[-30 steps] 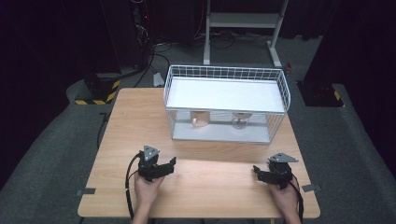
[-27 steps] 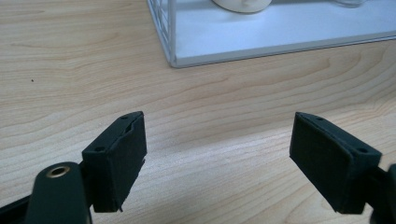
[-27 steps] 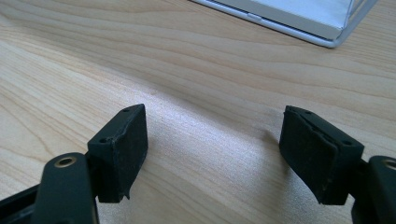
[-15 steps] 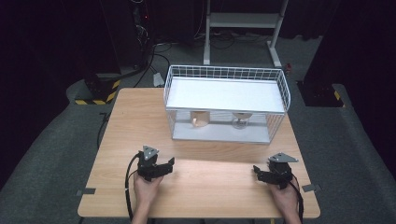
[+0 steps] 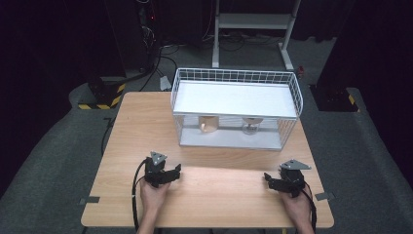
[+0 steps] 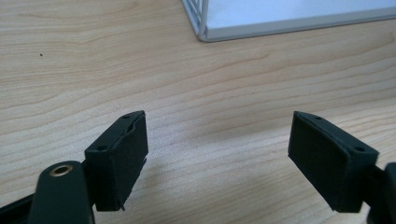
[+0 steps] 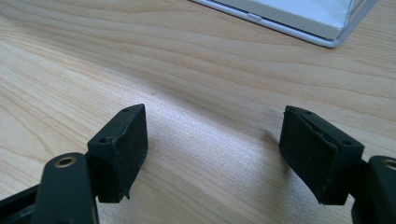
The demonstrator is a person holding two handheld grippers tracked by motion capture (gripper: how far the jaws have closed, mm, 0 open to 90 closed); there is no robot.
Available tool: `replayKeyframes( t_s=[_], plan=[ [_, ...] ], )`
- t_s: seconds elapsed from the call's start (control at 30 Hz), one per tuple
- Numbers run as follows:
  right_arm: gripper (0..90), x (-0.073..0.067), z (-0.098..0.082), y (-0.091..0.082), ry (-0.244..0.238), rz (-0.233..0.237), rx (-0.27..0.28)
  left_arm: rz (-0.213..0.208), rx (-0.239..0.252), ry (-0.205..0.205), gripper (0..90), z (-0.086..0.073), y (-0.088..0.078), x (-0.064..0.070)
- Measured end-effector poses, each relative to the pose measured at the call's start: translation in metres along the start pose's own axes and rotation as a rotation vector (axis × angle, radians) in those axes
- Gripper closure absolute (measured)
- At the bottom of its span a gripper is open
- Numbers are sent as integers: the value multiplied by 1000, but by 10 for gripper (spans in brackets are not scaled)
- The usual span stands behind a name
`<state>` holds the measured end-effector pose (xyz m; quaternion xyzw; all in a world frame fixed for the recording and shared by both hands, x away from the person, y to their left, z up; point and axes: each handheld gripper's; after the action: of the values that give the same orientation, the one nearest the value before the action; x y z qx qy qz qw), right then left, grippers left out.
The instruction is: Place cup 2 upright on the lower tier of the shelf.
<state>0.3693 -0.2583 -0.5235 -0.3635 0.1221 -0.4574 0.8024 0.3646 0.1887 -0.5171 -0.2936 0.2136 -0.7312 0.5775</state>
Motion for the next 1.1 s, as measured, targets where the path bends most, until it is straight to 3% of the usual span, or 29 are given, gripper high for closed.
replayKeyframes(
  t_s=[0.37, 0.67, 0.83, 1.1],
  plan=[
    [237, 0, 0, 0, -2, 0, 0, 28, 2, -5, 202, -1, 7, -4],
    [237, 0, 0, 0, 0, 0, 0, 28, -10, -7, 202, -3, 11, -4],
    [237, 0, 0, 0, 0, 0, 0, 60, -20, 35, 203, -4, 12, 1],
    [237, 0, 0, 0, 0, 0, 0, 64, -19, 32, 200, -4, 12, 1]
  ],
)
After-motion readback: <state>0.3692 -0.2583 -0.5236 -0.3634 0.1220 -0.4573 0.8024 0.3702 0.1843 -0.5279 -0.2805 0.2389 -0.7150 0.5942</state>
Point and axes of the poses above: each handheld gripper's, and its own axes: y roughly forward along the jaws, z roughly out of its top, x roughly to its right, and after that the axes turned 10 degrees about -y, right-handed
